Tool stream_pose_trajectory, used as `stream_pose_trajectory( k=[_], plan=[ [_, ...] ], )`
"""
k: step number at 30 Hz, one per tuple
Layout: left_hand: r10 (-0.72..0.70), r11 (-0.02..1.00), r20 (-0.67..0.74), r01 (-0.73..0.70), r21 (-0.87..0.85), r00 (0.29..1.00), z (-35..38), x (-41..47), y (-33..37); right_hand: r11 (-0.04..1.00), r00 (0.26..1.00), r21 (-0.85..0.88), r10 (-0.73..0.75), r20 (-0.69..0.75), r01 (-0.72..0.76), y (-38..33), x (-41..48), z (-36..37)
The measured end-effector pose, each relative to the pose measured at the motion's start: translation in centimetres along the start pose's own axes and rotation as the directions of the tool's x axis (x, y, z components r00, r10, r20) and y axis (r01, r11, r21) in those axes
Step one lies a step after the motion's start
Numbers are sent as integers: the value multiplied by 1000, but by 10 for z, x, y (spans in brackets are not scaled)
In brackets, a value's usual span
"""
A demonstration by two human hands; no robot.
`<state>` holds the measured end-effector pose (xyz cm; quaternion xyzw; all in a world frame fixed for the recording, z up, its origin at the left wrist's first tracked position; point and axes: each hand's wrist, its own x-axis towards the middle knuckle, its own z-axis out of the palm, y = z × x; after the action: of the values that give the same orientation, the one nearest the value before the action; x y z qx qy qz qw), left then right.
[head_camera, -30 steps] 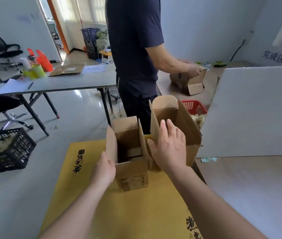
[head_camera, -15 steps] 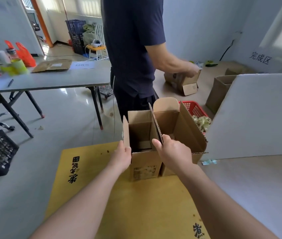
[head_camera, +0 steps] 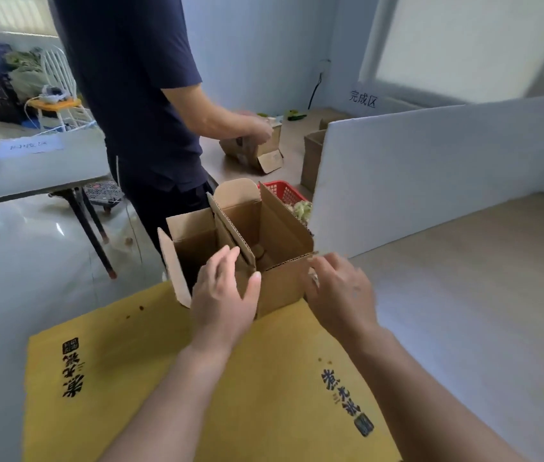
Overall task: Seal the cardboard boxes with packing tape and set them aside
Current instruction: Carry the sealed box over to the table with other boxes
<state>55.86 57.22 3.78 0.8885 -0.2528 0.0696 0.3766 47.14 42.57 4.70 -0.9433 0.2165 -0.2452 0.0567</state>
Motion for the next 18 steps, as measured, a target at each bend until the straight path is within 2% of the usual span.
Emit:
stream_pose_trajectory(
  k=[3,5,10,14,18],
  plan=[
    [42,999,87,-40,-26,995,22,-32,23,992,996,-104,65,-59,-71,30,-36,-17],
    [116,993,171,-118,-2,978,42,-51,40,985,991,-126,112,-67,-120,56,-65,-27],
    [245,961,355,-273,33,902,96,-101,106,955,971,-188,209,-119,-229,128,-139,-63],
    [336,931,437,-364,-20,834,139,-156,176,909,940,-243,317,-130,-340,198,-204,-105],
    [434,887,489,-455,-84,757,183,-214,253,850,891,-281,393,-227,-447,271,-272,-151]
  ],
)
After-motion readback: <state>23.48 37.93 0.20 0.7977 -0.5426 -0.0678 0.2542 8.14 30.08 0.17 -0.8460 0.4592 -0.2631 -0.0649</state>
